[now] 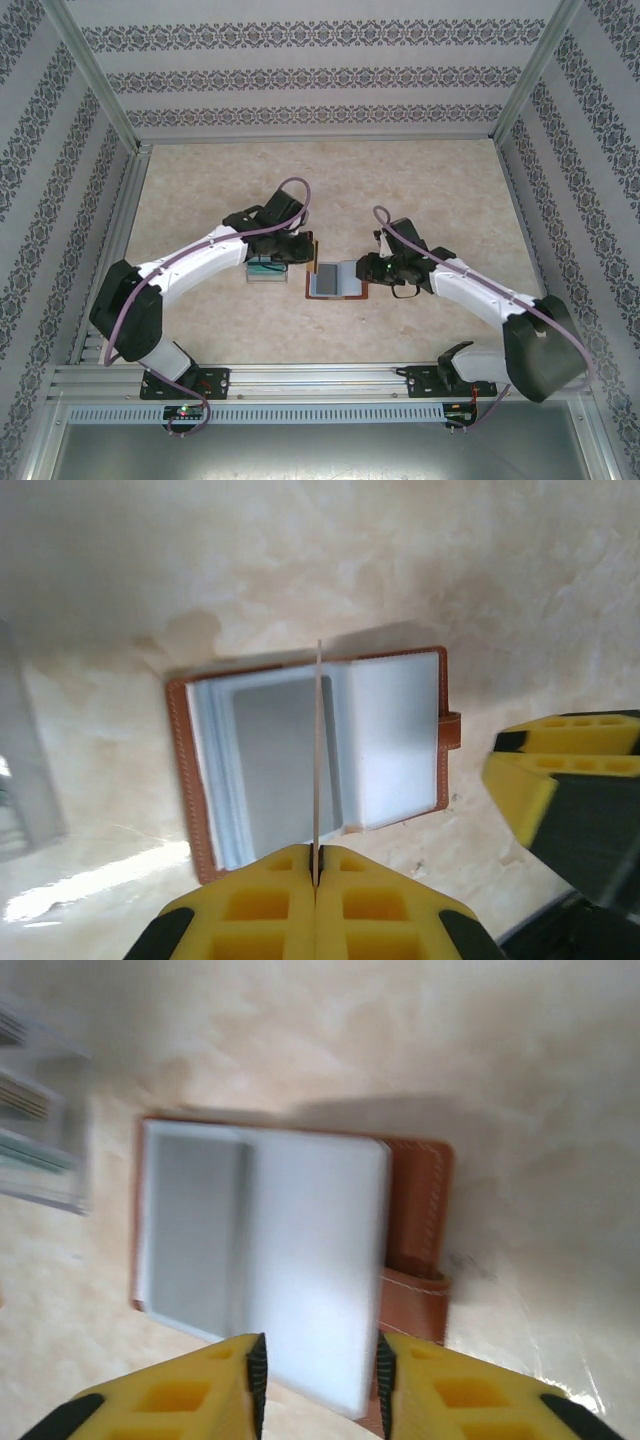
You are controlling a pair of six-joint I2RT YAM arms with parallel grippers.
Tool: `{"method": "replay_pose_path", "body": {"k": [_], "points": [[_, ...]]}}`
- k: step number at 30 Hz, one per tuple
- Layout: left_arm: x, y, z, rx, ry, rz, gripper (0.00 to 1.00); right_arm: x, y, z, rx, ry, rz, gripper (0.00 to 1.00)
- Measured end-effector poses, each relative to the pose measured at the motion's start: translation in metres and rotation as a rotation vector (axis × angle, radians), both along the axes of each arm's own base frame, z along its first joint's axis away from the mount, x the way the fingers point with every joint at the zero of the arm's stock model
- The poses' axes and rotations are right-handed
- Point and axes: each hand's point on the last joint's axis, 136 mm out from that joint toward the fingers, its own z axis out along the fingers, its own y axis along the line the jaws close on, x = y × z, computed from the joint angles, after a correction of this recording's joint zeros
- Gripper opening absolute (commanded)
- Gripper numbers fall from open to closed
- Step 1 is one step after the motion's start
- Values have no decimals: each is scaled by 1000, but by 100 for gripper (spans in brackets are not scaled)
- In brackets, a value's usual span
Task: Take the credit cards out of the card holder
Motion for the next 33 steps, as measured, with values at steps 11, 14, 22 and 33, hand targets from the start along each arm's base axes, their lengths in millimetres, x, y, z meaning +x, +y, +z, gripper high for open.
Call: {"method": "replay_pose_path", "body": {"k": [11,14,22,33], "points": [[16,51,34,416,-289,-321,1,13,2,59,53,-184,21,79],[10,67,31,515,-367,-450,0,13,0,66,54,-213,21,98],[-3,90,27,699,-576,-776,0,17,-8,75,51,-251,-5,98],[7,104,-9,864,-593,-1038,0,20,-13,75,45,-254,-21,98]]}}
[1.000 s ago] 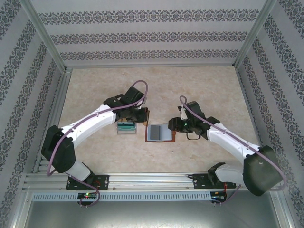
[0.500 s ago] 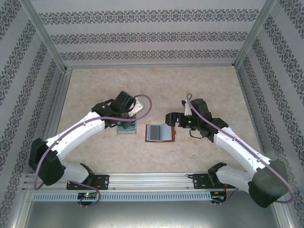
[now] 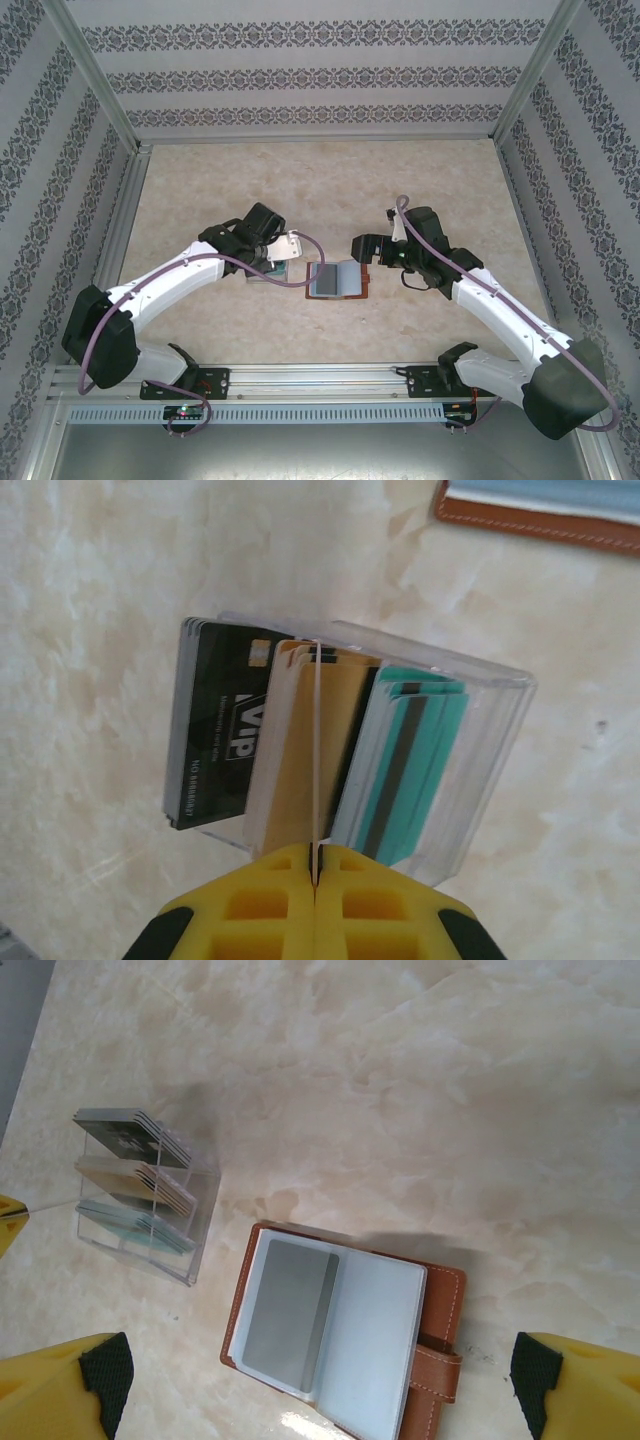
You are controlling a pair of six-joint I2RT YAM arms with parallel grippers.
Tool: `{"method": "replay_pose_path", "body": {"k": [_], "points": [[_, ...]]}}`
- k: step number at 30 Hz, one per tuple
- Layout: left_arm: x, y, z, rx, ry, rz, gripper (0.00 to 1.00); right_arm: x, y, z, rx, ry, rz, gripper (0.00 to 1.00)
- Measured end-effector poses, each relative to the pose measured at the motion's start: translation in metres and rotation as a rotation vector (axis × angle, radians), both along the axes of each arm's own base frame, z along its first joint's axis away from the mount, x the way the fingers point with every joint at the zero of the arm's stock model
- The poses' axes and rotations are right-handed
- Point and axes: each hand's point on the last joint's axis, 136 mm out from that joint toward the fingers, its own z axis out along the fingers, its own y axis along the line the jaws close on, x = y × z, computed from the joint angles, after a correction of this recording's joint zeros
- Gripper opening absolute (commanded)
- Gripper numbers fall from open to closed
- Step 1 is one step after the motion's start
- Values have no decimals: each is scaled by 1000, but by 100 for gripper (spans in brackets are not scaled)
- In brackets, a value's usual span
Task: Take the credit cards out of the card holder
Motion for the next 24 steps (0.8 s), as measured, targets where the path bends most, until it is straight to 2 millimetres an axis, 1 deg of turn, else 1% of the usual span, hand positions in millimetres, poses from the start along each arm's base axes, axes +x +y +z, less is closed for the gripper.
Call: {"method": "replay_pose_path", "body": {"k": [6,19,24], "points": [[9,3,-1,30,-44,-37,0,0,-1,0,0,0,-3,98],[-1,11,-30,90,-17,-94,0,-2,-2,-7,-7,16,-3,98],[5,14,-33,104,-41,-90,0,-1,-2,-9,-7,23,-4,98]]}}
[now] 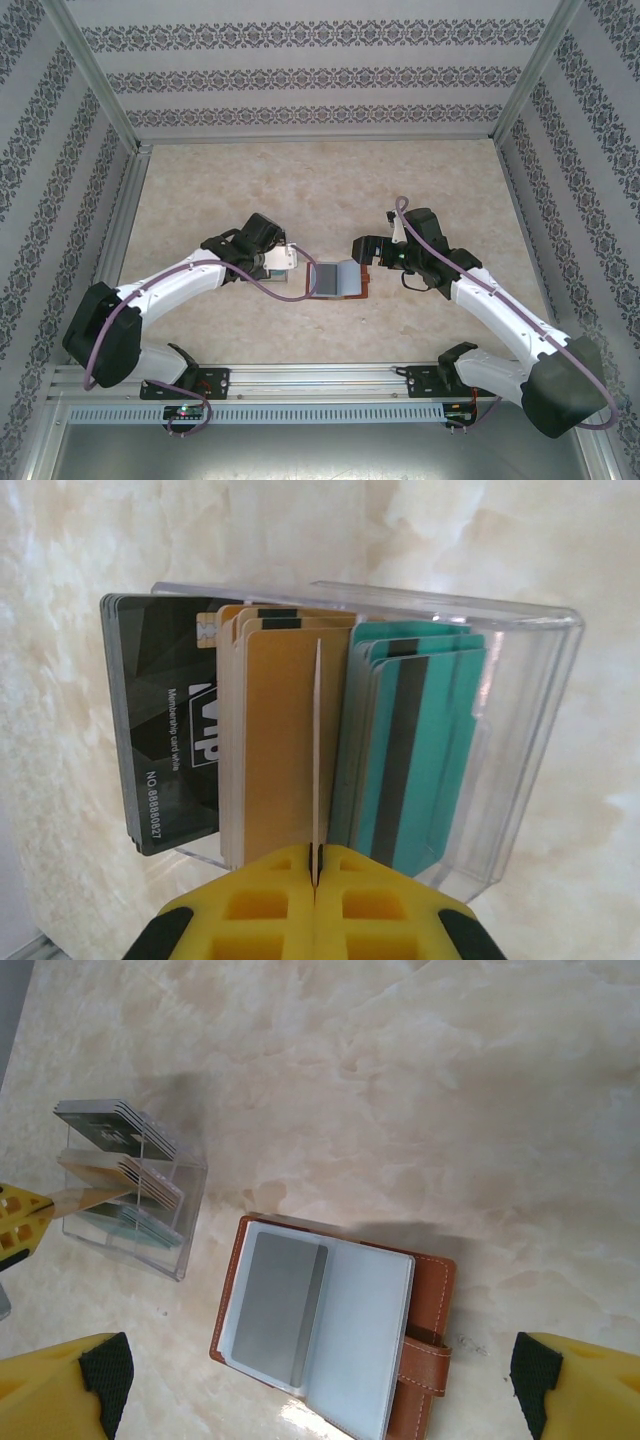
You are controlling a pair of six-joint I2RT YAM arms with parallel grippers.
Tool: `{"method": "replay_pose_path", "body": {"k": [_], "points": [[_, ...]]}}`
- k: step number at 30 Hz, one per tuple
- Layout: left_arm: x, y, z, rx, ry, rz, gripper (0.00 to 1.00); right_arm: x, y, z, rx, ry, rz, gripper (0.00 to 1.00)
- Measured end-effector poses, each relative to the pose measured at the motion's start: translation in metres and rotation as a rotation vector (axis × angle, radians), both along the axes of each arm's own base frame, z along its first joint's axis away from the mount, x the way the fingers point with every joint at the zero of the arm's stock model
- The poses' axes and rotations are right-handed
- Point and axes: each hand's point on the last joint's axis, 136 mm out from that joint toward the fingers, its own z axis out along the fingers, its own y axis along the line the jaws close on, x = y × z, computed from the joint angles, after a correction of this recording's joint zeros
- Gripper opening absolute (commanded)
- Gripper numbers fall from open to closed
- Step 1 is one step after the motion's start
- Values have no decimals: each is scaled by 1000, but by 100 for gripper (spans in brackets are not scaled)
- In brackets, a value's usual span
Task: Take the credit cards out of the card holder
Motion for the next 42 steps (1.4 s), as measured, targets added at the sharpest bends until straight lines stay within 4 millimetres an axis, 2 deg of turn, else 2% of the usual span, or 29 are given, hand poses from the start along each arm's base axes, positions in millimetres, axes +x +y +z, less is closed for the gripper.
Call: {"method": "replay_pose_path", "body": {"k": [11,12,14,18,28,32,36,40,42], "points": [[10,-1,-13,15,3,3,0,-2,-1,-5,-1,11,0,98],[10,-1,-14,17,3,4,5,-3,-1,-6,-2,14,-1,98],[12,-2,-15,18,0,5,21,-3,-1,-7,-1,18,-4,98],[15,-2,-16,22,-6,12,26,-3,-1,-7,4,22,-8,98],[34,4,-13,25,-41,73,27,-2,-1,-6,7,20,-10,98],[43,1,-4,-10,-60,110,33,-3,-1,-6,7,21,-10,98],[54,0,11,-61,-93,162,34,-3,0,-6,10,22,-8,98],[54,2,15,-91,-94,198,35,-3,1,-5,17,20,-3,98],[53,1,20,-127,-93,224,40,-3,3,-5,22,21,3,98]]}}
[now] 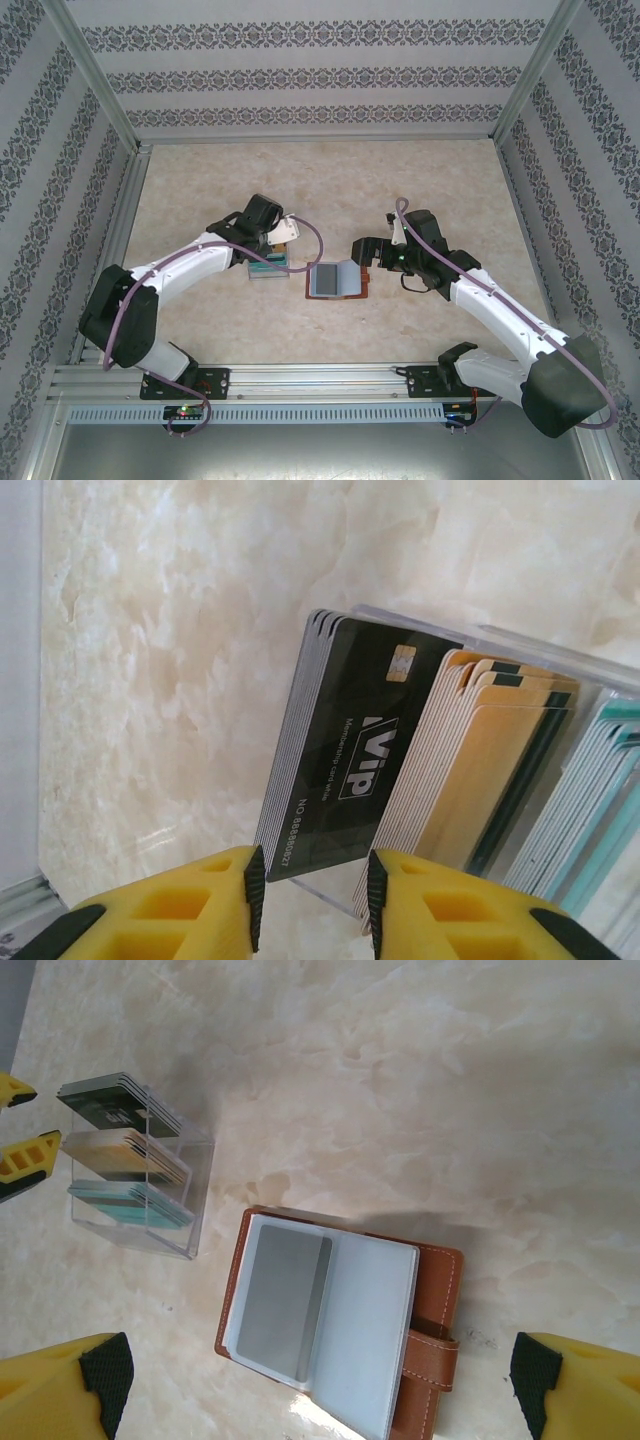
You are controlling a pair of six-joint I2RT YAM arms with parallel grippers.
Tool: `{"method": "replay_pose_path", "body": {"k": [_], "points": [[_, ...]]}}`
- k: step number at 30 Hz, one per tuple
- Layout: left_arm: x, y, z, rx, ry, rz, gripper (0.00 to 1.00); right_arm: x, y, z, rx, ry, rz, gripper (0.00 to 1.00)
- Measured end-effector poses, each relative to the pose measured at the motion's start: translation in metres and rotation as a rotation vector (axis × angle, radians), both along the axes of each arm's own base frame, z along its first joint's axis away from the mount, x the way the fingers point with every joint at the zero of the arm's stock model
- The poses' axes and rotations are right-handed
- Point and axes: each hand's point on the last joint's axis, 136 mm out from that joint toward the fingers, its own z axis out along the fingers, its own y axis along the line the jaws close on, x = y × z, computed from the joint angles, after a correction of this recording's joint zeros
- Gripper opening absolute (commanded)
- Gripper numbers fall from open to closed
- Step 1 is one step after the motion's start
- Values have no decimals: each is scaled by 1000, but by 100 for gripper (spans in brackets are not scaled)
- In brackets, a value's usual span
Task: Take the credit cards out of the card holder
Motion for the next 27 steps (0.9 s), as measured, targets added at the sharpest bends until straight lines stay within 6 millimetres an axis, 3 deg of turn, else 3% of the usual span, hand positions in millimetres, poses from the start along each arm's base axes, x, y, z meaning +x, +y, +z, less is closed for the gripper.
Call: {"method": "replay_pose_path", "body": {"k": [3,6,10,13,16,20,23,27], "points": [[-4,-5,17,-99,1,55,54,0,3,-3,5,10,9,95],[-4,-16,47,-265,-6,138,67,0,6,-8,6,31,20,90],[-5,-38,86,-568,45,305,65,-6,18,-19,-8,66,62,78],[-10,-53,94,-755,135,417,62,-11,32,-29,-20,91,106,68],[-24,-67,79,-902,281,530,61,-16,43,-38,-30,116,136,58],[-49,-78,35,-982,459,688,57,-22,51,-55,-57,159,153,56],[-67,-86,4,-988,573,794,55,-22,50,-65,-81,181,140,55],[-78,-105,-20,-1009,672,863,55,-21,40,-75,-125,187,101,54]]}}
